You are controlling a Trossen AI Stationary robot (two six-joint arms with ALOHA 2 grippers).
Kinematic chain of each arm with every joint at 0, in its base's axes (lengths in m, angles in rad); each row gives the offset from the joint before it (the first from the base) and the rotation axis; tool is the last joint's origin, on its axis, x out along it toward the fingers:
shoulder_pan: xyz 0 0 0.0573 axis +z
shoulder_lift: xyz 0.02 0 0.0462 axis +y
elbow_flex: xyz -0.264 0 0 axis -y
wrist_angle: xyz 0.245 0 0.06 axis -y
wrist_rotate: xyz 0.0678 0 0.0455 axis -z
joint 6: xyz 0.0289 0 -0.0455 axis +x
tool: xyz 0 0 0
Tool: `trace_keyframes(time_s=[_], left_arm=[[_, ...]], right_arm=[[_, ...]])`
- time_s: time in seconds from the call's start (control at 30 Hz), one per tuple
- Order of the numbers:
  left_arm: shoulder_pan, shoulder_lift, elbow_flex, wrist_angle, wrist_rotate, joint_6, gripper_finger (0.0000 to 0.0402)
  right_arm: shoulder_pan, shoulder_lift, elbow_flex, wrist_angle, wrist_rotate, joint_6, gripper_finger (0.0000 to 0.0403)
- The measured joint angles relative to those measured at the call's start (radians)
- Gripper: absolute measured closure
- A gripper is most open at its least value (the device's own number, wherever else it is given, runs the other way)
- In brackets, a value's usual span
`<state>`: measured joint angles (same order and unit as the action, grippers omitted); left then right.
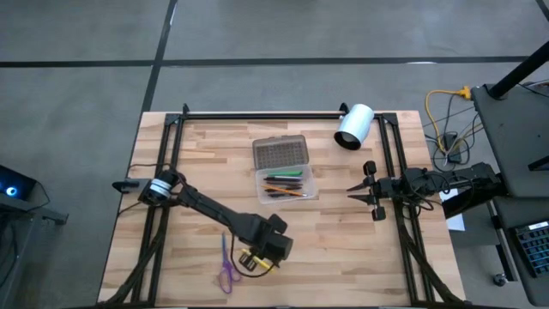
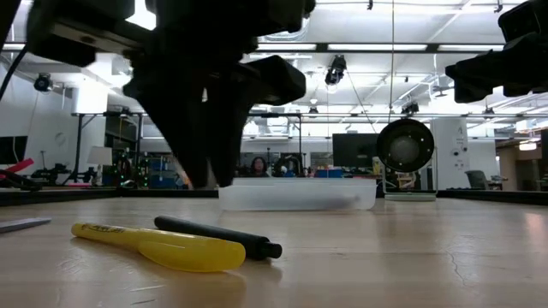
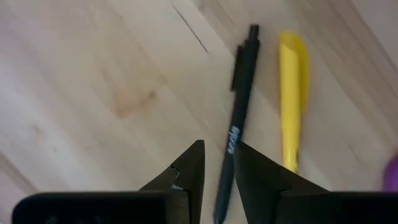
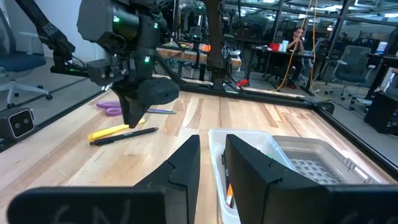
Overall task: Pick & place school supplies into a supply box
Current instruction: Put the black pen into the transparent supply box
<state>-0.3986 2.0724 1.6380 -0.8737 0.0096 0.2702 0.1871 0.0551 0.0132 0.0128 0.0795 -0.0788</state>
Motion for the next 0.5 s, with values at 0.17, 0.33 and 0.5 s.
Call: trace_keyframes(time_s=[0.17,0.33,0.5], left_arm=[[-0.008,-0.001,0.007,-0.041,0.000,0.015,0.0332],[-0.036,-0.002,0.013,-0.042,-0.001,0.076,0.0332],[-0.046,-0.002,0.011,-0.058,0.000,0.088,0.0332]], right_arm=[[0.000,0.000,0.000,0.000,0.000,0.000,0.0330],[0.000,0.000,0.000,0.000,0.000,0.000,0.0323],[0.000,0.000,0.000,0.000,0.000,0.000,0.0322]])
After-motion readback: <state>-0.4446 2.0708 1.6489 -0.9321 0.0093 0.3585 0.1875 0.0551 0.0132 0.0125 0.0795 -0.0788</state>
